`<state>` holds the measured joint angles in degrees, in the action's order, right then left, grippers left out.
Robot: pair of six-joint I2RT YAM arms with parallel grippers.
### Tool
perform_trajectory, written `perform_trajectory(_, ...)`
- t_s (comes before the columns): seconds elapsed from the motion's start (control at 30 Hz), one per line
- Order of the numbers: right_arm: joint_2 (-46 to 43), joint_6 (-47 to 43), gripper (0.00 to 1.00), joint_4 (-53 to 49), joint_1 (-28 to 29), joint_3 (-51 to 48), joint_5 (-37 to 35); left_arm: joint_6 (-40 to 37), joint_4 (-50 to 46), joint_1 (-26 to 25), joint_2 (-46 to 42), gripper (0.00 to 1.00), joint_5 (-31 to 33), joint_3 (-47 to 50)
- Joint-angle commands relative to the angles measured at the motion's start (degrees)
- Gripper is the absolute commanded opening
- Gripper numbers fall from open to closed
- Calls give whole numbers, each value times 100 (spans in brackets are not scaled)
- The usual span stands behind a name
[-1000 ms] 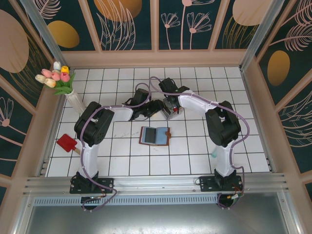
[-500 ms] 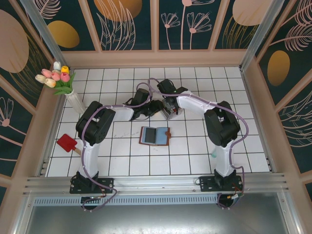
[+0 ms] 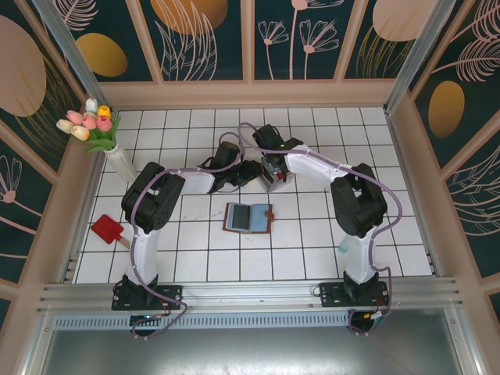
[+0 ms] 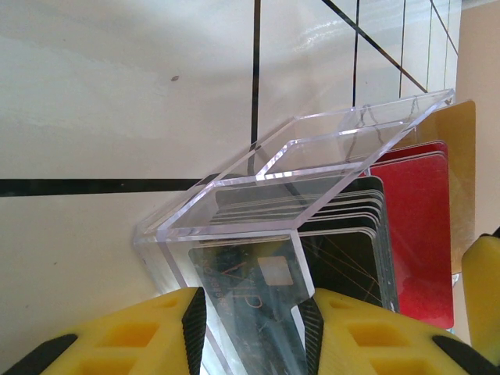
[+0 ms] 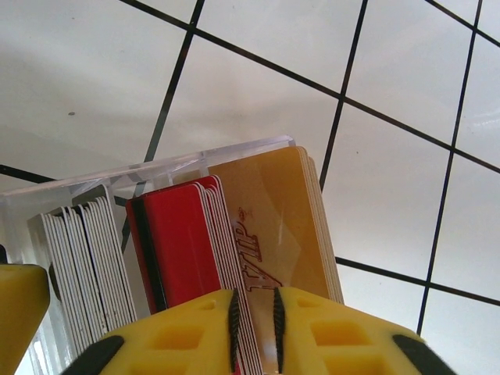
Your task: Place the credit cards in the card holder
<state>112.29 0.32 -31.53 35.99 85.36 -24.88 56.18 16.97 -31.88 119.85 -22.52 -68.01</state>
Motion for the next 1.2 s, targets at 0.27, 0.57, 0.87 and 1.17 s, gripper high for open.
perform_trajectory(0.27,133,26,35,-2,-25,-28,212,-112,-527,6,258,40,278,121)
perform_trajectory(0.57,387,34,35,3,-14,-128,-84,-116,-533,6,266,40,293,121)
perform_trajectory(0.87,-52,19,30,110,5,-124,-468,-115,-531,7,277,39,301,130)
perform_trajectory(1.17,-101,56,30,88,7,-229,-490,-108,-517,6,249,38,310,174)
